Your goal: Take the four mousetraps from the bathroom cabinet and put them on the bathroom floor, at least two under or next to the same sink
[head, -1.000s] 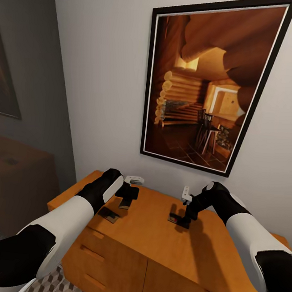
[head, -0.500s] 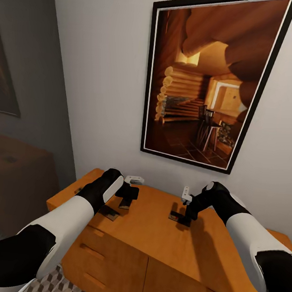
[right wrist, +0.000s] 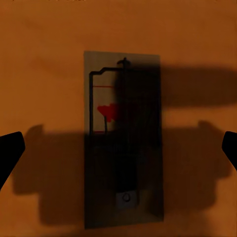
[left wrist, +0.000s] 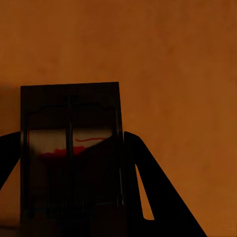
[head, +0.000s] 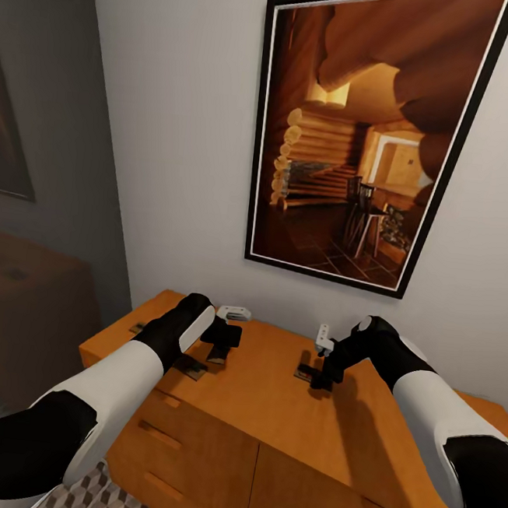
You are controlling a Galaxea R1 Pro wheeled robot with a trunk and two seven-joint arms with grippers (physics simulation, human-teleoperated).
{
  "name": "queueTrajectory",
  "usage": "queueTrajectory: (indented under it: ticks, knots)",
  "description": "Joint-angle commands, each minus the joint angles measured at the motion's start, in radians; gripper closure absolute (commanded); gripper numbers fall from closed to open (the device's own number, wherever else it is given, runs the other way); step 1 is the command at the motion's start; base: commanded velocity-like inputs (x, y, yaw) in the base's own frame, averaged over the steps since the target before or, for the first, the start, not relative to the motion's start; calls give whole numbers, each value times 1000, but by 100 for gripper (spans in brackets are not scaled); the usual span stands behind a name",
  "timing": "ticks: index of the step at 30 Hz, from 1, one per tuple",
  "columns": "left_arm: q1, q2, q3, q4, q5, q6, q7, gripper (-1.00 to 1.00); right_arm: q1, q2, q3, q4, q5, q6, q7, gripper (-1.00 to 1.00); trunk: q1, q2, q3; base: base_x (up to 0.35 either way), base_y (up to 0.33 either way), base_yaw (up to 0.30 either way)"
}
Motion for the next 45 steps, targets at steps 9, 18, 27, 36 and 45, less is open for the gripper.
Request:
queueTrajectory:
  ticks: [9, 18, 27, 36, 45]
  knots:
    - [0, 0, 0, -1, -3, 0, 0, 100, 0, 1, 0, 0, 1, 3, 0, -100, 0, 0, 0, 0, 0, 0]
    - [0, 0, 0, 0, -3, 0, 0, 100, 0, 2, 0, 0, 1, 1, 0, -100, 0, 0, 0, 0, 0, 0]
    - [0, 0, 0, 0, -3, 0, 0, 100, 0, 2, 0, 0, 2, 0, 0, -100, 0, 0, 0, 0, 0, 0]
    - [0, 0, 0, 0, -3, 0, 0, 100, 0, 2, 0, 0, 0, 0, 0, -100, 15, -28, -13, 0, 0, 0]
    - [0, 0, 0, 0, -3, 0, 0, 100, 0, 2, 0, 0, 1, 1, 0, -100, 34, -63, -28, 0, 0, 0]
